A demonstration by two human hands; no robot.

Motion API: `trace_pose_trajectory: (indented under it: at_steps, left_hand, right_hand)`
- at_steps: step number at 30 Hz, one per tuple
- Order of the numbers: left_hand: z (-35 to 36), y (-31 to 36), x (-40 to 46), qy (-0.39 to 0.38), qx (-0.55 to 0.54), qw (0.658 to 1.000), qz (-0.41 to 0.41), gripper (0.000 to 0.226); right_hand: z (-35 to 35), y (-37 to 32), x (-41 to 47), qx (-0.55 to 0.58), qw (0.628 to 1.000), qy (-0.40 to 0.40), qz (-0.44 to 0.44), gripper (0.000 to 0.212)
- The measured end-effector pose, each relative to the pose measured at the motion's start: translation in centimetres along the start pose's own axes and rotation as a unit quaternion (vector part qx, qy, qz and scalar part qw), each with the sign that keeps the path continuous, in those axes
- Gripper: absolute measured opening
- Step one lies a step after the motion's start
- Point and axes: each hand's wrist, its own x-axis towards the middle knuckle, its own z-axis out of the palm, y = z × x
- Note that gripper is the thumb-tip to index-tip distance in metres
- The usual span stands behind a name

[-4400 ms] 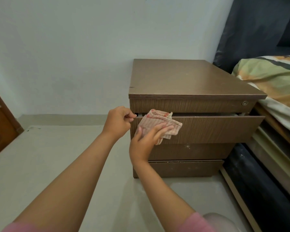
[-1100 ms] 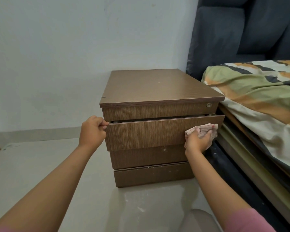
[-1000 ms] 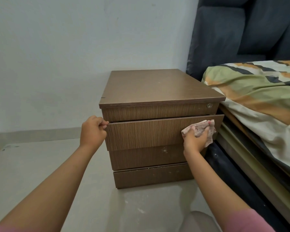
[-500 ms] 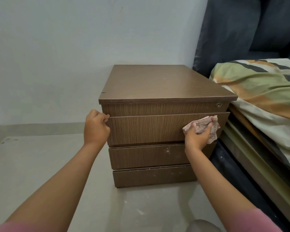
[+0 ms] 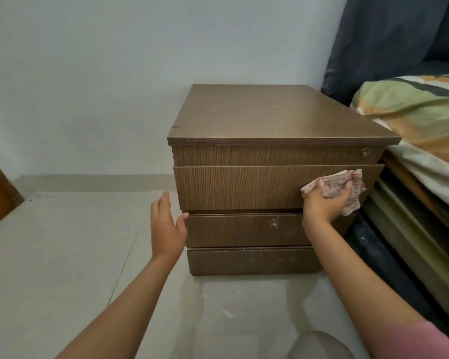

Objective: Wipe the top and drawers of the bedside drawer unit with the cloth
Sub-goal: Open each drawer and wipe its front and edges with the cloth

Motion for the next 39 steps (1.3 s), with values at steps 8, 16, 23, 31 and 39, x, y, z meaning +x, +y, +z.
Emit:
trace_pose_trajectory:
  at_steps: [8, 16, 23, 31, 39]
  left_hand:
    - [2.2, -3.3, -1.8, -0.045, 0.042, 0.998, -0.006, 0.033]
    - [2.3, -3.9, 0.4, -0.048, 0.057, 0.997, -0.015, 0.018]
    - [1.9, -4.0, 1.2, -0.075, 0.082, 0.994, 0.022, 0.009]
    - [0.6, -4.0, 0.1, -0.094, 0.057, 0.994, 0.017, 0.006]
    - [-0.7, -4.4, -0.7, -0.104, 0.049, 0.992, 0.043, 0.01]
  right_hand:
    - [0.0, 0.5, 0.2, 0.024, 1.0, -0.003, -0.013, 0.068]
    - [-0.6, 0.3, 0.1, 0.047, 0.999, -0.007, -0.014, 0.065]
    - [-2.1, 0.1, 0.0, 0.03, 0.999, 0.013, 0.019, 0.042]
    - [-5.1, 5.4, -9.8, 0.025, 0.999, -0.033, 0.032, 0.039]
    - [-1.8, 6.7, -21.2, 0.032, 0.985, -0.156, 0.06, 0.037]
